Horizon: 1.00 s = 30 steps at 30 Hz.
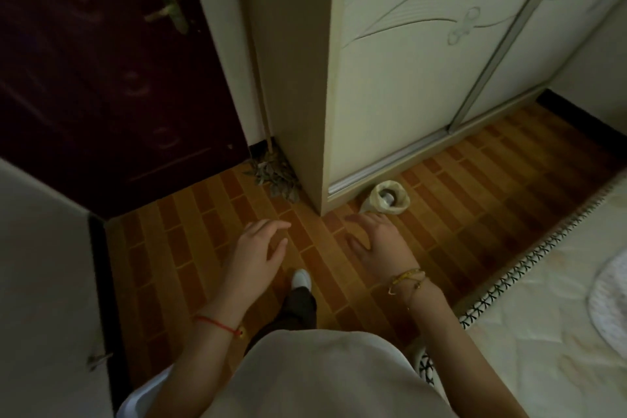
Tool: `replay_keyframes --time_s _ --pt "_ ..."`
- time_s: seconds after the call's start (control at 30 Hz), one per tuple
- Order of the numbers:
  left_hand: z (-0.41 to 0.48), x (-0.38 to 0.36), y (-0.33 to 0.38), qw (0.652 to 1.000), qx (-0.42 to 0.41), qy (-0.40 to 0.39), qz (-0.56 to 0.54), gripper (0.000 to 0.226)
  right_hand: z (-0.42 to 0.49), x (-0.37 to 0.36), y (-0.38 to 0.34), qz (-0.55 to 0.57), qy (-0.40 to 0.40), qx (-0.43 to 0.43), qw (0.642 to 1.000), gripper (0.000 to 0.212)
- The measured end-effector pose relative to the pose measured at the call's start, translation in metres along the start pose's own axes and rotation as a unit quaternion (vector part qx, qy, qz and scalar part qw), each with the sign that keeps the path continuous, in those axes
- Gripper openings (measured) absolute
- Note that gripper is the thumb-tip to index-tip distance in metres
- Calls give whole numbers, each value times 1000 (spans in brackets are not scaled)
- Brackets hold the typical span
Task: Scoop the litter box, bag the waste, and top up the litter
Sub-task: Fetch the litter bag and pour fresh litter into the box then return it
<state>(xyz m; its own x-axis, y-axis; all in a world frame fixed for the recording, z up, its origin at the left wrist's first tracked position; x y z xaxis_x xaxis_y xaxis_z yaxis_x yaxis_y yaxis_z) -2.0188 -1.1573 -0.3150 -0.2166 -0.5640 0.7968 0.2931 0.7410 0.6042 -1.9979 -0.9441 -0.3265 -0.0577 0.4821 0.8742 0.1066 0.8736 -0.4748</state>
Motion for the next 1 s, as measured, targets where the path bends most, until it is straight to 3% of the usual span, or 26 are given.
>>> replay_keyframes --time_s 0.53,0.83,1.0 --pt "266 -44 11 979 -163 -124 17 27 155 43 85 30 98 -180 978 34" --pt "339 -101 33 962 -185 -198 30 29 190 44 152 47 88 -275 956 30" --pt "377 -138 48 958 -188 -210 43 29 215 54 196 55 74 -287 953 30"
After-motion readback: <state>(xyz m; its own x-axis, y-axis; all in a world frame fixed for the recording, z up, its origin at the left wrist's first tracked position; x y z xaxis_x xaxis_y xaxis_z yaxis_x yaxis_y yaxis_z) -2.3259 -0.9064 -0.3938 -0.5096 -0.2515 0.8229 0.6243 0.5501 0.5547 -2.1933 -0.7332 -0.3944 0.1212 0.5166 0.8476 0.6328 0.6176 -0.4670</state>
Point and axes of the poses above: each hand's wrist, its own z-axis towards the middle knuckle, its own x-axis out of the back of the hand, y = z × x, the point moved 6 cm from there along z, towards the middle knuckle, and after that the axes turned 4 degrees about -x, right-handed, at the moved point
